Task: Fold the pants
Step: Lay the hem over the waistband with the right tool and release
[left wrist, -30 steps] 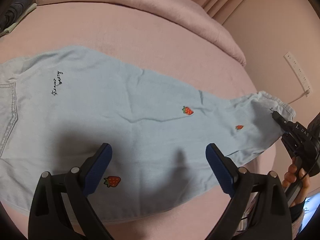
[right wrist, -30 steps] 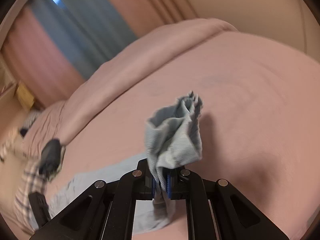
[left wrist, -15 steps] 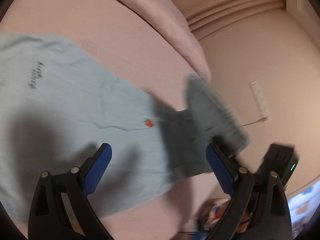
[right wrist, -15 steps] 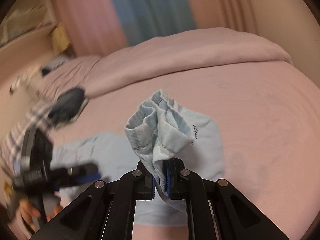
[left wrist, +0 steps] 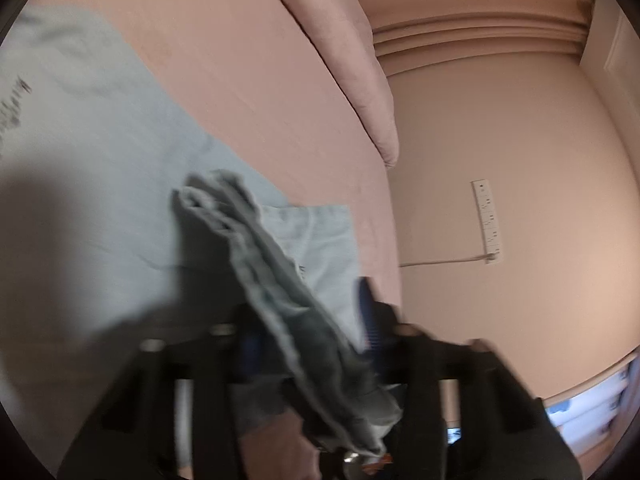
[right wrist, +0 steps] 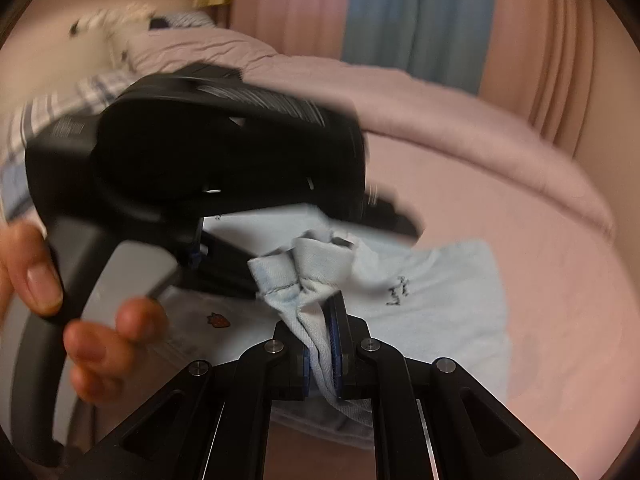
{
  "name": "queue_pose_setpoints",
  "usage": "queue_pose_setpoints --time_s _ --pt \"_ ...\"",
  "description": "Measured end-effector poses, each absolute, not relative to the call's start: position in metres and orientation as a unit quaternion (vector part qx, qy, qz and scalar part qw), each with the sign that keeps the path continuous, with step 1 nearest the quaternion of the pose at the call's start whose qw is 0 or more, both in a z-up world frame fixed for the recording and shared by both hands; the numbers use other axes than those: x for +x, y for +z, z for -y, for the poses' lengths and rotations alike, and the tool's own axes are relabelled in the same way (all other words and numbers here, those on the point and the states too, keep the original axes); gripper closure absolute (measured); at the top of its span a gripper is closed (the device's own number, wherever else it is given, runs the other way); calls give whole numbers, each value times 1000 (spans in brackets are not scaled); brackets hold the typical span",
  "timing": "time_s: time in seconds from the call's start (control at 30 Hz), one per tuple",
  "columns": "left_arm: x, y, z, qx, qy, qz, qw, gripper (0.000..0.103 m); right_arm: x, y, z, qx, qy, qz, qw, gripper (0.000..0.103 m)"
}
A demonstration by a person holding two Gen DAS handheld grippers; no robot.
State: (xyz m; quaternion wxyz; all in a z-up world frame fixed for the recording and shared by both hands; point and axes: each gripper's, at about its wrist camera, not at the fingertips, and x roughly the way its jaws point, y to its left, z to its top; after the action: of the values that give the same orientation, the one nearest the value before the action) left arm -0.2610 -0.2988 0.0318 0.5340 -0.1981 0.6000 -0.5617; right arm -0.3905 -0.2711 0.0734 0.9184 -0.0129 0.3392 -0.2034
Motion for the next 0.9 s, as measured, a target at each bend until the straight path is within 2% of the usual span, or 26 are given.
queue_pose_setpoints --time_s 0.07,0.3,0.53,0.57,0.63,0.7,0.77,0.9 --pt "-253 36 287 -188 -556 -588 556 87 -385 74 263 -30 -203 -335 920 93" --pt "-230 53 257 -160 -536 -548 621 92 -354 76 232 -69 -158 -324 930 93" --pt "-217 48 251 -121 -505 -541 662 91 -330 64 219 -77 -128 -344 927 93" --pt "-216 45 252 -107 -492 -539 675 90 -329 60 220 -80 -123 -352 925 93" --pt "-213 34 253 -88 -467 -552 685 77 -323 48 225 -68 -114 -383 914 89" --pt "-209 30 247 -80 -450 -553 697 51 -323 42 233 -42 -99 -401 910 79" --pt "-207 33 236 -78 -445 -542 708 50 -330 42 240 -16 -81 -409 909 67" --pt "-203 51 215 -78 -441 -507 736 50 -367 64 270 70 -26 -385 920 65"
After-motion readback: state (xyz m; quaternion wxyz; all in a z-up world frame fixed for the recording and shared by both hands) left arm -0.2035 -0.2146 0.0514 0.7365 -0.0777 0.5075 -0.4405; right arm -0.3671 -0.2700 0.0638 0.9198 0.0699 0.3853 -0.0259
